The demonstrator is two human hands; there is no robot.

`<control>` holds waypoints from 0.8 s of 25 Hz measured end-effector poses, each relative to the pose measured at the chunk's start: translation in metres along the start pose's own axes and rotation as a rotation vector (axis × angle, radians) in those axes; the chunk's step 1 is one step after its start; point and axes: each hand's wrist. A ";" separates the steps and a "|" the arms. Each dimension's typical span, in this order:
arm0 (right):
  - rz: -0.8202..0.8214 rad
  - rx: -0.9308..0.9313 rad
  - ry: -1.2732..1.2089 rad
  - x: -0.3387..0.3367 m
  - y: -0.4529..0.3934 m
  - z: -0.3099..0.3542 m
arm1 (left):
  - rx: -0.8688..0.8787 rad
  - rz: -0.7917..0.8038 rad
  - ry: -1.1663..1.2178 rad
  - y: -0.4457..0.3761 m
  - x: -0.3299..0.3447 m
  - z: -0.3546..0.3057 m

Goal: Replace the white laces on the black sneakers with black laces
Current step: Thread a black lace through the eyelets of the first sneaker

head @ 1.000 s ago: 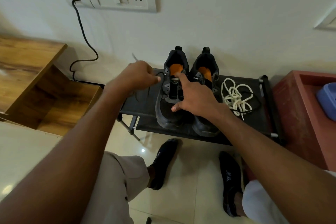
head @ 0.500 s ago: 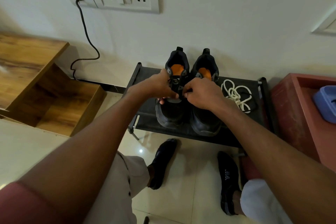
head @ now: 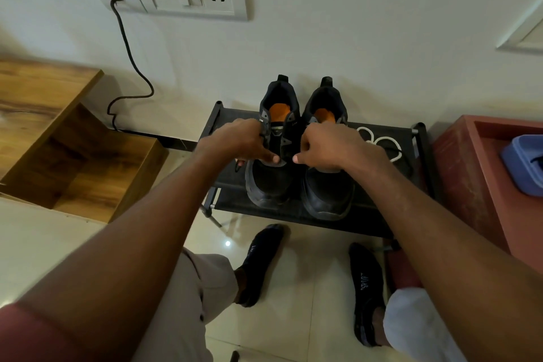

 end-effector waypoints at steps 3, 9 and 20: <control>0.167 0.061 -0.266 -0.008 0.002 0.002 | -0.022 0.080 0.091 0.021 -0.025 0.001; 0.030 -0.231 -1.115 -0.065 0.036 0.026 | 0.342 -0.301 0.828 0.098 -0.074 -0.023; -0.571 -0.591 -1.174 -0.153 0.123 0.060 | 0.560 -0.747 0.845 0.190 -0.164 -0.080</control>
Point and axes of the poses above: each hand's wrist, its own y-axis away from the middle knuckle, its own x-axis out of the palm, z = x × y, and after that the axes turned 7 degrees about z, right-handed
